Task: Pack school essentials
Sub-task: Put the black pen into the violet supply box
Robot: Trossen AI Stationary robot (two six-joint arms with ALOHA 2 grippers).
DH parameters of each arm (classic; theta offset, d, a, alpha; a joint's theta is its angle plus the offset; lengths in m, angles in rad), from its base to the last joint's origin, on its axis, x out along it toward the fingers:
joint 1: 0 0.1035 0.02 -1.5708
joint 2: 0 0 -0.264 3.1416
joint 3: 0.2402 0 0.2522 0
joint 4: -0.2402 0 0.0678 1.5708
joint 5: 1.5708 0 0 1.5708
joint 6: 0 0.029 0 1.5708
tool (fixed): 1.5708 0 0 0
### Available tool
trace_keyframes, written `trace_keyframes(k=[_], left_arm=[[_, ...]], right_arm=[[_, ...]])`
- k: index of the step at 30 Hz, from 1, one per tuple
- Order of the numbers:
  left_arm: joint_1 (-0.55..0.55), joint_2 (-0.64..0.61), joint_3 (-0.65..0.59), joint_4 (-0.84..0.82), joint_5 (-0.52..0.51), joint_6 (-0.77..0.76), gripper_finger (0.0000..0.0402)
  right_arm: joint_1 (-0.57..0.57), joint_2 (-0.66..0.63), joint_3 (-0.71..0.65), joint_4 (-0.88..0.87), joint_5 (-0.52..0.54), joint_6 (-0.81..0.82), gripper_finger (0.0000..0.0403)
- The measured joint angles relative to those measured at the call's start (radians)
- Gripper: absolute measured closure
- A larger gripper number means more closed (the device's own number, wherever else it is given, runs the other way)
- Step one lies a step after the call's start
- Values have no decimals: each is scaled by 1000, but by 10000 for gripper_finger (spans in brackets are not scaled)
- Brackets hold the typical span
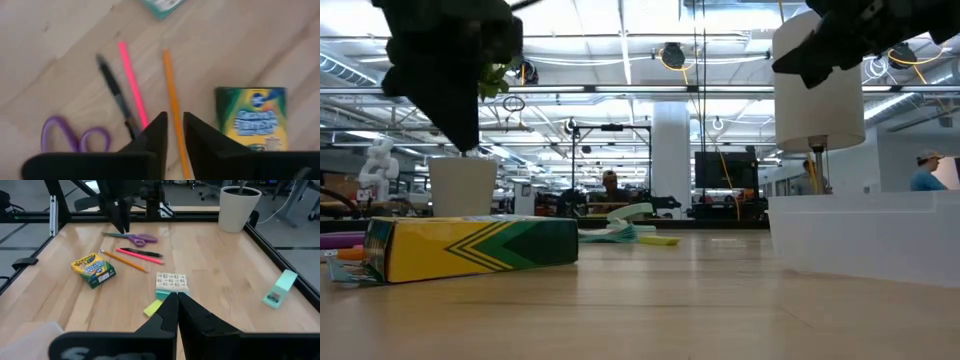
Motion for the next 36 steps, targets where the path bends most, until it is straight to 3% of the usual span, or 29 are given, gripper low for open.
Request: trace_keyframes(k=[5,9,23,36], left_arm=[[62,16,1,17,35,-12,255],[91,29,1,16,42,-17,229],[170,170,-6,-45,45,-12,265],[231,189,-15,-40,14,22,270]], right_arm=[[0,0,-12,2,0,-1,403],[0,0,-14,9,0,1,403],[0,1,-14,69,0,71,403],[0,2,-14,68,0,130,403]])
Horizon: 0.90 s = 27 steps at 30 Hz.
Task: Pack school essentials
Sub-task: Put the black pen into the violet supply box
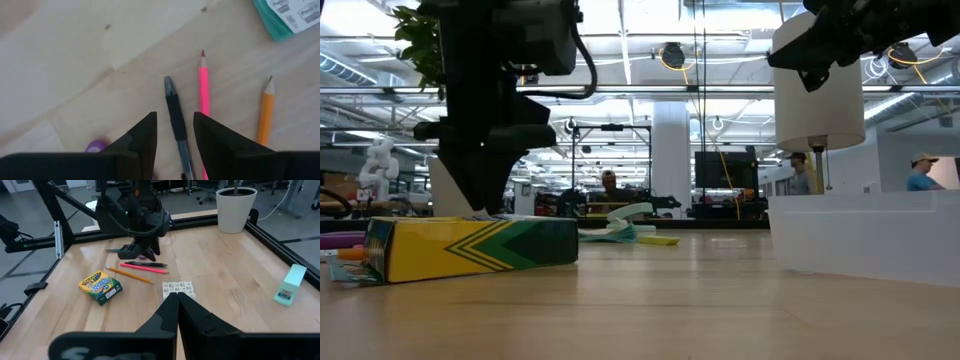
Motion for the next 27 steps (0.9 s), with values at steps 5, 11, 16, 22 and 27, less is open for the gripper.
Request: trace_keyframes(k=[5,11,16,22,27], left_arm=[[12,0,-51,33,15,-5,270],[11,0,-97,138,45,0,270],[12,-2,-127,198,54,5,270],[12,-3,-135,200,51,23,270],[12,-3,-136,200,46,31,270]], right_arm=[[0,0,0,0,0,0,403],[0,0,0,0,0,-2,403],[0,0,0,0,0,-4,403],[0,0,0,0,0,-4,403],[0,0,0,0,0,-4,403]])
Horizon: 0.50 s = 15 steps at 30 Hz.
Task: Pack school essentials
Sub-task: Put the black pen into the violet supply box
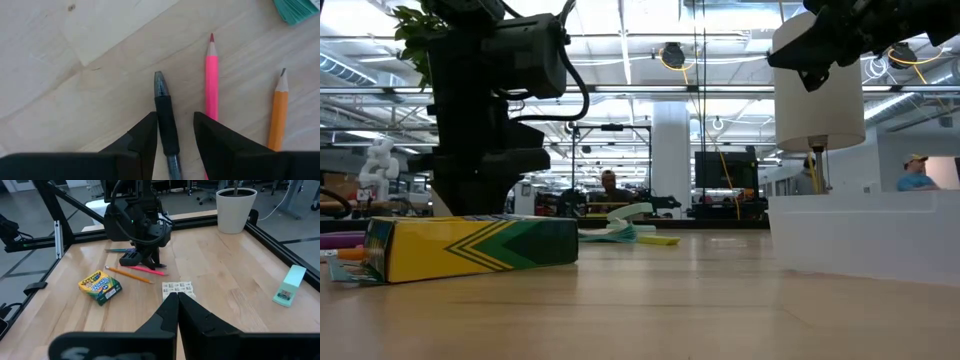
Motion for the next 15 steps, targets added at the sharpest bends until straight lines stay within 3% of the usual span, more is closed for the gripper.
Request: trace_keyframes(k=[15], left_arm=[[0,1,-1,-3,3,-34,271]], right_arm=[[6,0,0,0,-2,0,403]])
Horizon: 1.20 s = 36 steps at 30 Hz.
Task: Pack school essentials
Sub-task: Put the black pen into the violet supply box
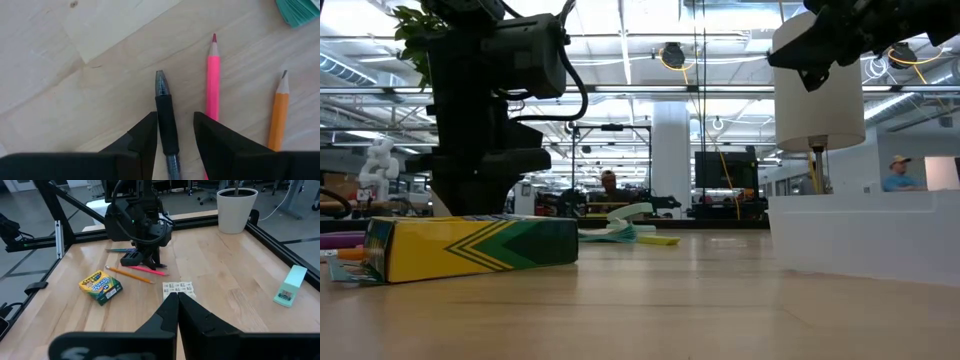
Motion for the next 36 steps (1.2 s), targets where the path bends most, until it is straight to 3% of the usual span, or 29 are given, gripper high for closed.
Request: trace_keyframes(k=[9,20,28,36], left_arm=[[0,0,0,0,12,-2,279],[-2,0,0,30,19,42,374],[-1,-15,6,21,30,78,359],[-2,-146,34,24,-22,162,367]], right_arm=[[18,0,0,0,0,0,403],[18,0,0,0,0,0,403],[18,0,0,0,1,0,403],[18,0,0,0,1,34,403]])
